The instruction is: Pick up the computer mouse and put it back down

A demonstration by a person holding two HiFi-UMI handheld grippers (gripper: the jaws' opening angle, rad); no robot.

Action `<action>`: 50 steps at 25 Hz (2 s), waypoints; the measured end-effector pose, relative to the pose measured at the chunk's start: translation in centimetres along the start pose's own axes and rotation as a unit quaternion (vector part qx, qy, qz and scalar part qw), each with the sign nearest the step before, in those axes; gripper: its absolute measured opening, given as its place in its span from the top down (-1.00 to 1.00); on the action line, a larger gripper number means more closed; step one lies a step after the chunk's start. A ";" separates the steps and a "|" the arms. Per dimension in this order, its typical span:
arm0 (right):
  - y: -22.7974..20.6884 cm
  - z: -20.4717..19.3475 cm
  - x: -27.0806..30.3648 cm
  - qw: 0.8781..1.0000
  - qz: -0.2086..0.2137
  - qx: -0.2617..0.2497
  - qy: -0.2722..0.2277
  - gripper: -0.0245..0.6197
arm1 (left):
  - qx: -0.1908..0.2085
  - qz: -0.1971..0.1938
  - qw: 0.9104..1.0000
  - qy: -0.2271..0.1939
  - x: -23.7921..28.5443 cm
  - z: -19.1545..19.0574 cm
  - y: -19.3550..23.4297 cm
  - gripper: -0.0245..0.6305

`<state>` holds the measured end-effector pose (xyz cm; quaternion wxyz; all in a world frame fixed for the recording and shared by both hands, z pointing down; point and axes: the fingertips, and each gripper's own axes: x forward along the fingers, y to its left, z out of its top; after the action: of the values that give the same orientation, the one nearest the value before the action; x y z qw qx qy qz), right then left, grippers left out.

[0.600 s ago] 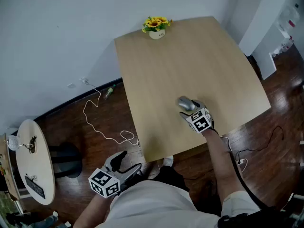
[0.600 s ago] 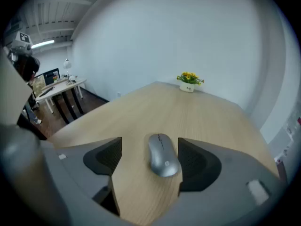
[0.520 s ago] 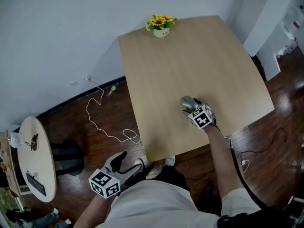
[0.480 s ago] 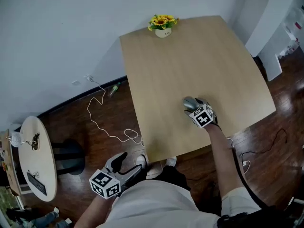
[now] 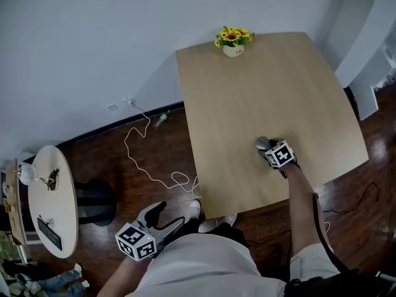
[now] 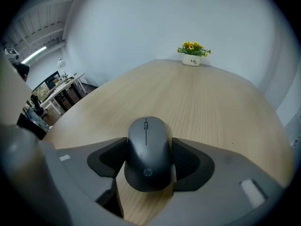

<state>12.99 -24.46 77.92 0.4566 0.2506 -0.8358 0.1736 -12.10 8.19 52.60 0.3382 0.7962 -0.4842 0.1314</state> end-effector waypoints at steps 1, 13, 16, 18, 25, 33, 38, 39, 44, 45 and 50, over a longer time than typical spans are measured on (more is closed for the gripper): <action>0.0 0.0 0.0 1.000 -0.006 0.004 0.003 0.00 | 0.006 -0.004 1.000 0.002 0.2 0.2 -0.1 -0.06; 6.0 2.6 -7.1 0.992 -0.026 0.097 -0.080 0.01 | 0.041 -0.067 0.997 -0.015 2.8 4.3 1.8 -0.06; 9.6 3.7 -11.7 0.989 -0.027 0.099 -0.107 0.01 | 0.053 -0.092 0.994 -0.020 4.0 5.4 1.6 -0.06; 12.4 4.5 -14.8 0.987 -0.026 0.102 -0.123 0.01 | 0.062 -0.105 0.992 -0.020 4.6 5.9 1.4 -0.06; 21.0 6.7 -23.6 0.979 -0.030 0.113 -0.165 0.01 | 0.094 -0.148 0.984 0.001 6.2 5.5 0.9 -0.06; 23.5 6.2 -28.3 0.970 -0.067 0.132 -0.191 0.01 | 0.122 -0.202 0.972 0.001 7.0 6.2 -1.6 -0.07; 23.9 5.3 -29.3 0.968 -0.081 0.142 -0.192 0.01 | 0.139 -0.212 0.967 0.002 6.8 5.9 -2.4 -0.10; 24.0 5.1 -29.4 0.967 -0.082 0.144 -0.192 0.01 | 0.140 -0.210 0.967 0.002 6.7 5.8 -2.4 -0.10; 23.4 4.5 -28.5 0.968 -0.083 0.148 -0.183 0.01 | 0.125 -0.203 0.971 -0.002 6.0 5.3 -1.9 -0.10; 23.0 4.3 -28.0 0.969 -0.083 0.150 -0.180 0.01 | 0.124 -0.201 0.972 -0.002 5.9 5.1 -1.8 -0.10; 18.4 3.2 -23.5 0.969 -0.099 0.156 -0.164 0.01 | 0.116 -0.168 0.979 -0.009 5.1 4.7 -1.0 -0.10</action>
<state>10.93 -5.06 55.11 0.2837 0.4250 -0.8330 0.2122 -9.28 1.85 51.47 0.2566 0.9010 -0.3285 0.1204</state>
